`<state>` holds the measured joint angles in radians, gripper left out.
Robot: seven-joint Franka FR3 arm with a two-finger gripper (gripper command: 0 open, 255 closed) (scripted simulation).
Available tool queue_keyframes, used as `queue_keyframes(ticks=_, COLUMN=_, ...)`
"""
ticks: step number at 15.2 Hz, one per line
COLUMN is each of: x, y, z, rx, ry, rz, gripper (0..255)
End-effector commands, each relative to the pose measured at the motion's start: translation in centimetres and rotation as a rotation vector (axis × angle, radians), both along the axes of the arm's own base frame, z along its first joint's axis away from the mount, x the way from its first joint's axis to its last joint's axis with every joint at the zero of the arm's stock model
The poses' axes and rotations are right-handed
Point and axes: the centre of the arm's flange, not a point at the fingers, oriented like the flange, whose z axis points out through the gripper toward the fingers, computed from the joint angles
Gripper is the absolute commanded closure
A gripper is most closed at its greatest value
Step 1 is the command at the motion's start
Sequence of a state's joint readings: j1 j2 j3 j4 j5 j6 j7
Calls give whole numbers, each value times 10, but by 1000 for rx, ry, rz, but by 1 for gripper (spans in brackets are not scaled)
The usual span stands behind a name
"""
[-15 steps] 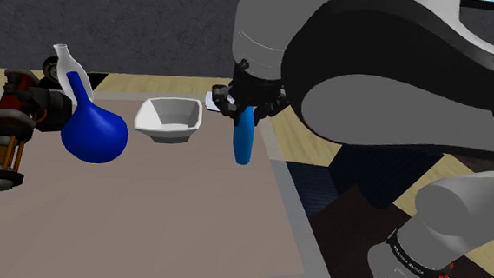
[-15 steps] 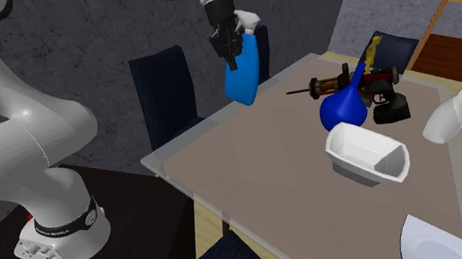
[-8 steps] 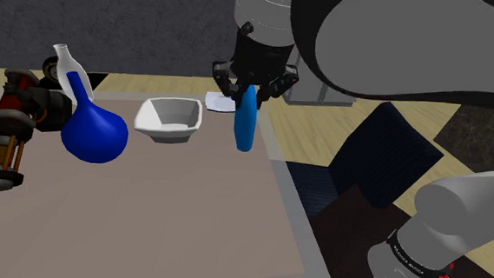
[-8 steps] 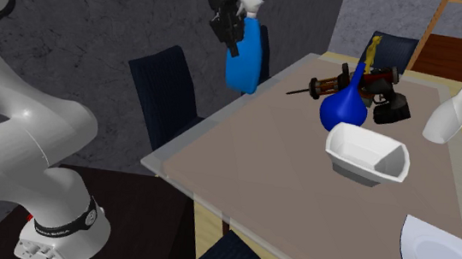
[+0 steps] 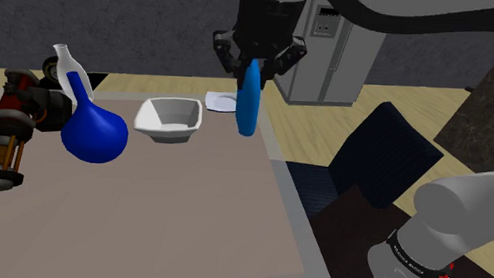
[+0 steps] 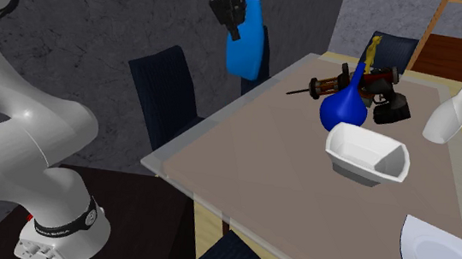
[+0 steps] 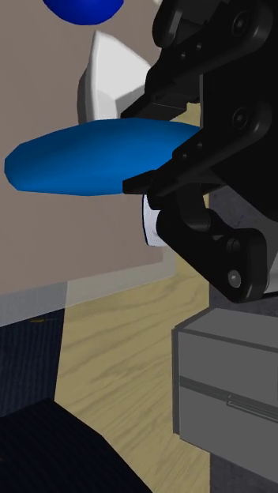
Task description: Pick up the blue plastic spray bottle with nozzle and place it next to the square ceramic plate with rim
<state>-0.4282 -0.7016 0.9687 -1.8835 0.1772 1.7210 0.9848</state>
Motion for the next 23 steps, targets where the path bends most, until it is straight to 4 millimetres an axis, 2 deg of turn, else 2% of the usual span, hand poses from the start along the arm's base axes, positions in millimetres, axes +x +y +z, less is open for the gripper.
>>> queue_keyframes(ticks=1, x=1, y=0, z=9, rx=0, ry=0, rz=0, gripper=255)
queue_keyframes(ticks=23, x=262, y=-129, z=11, rx=0, ry=0, rz=0, gripper=255)
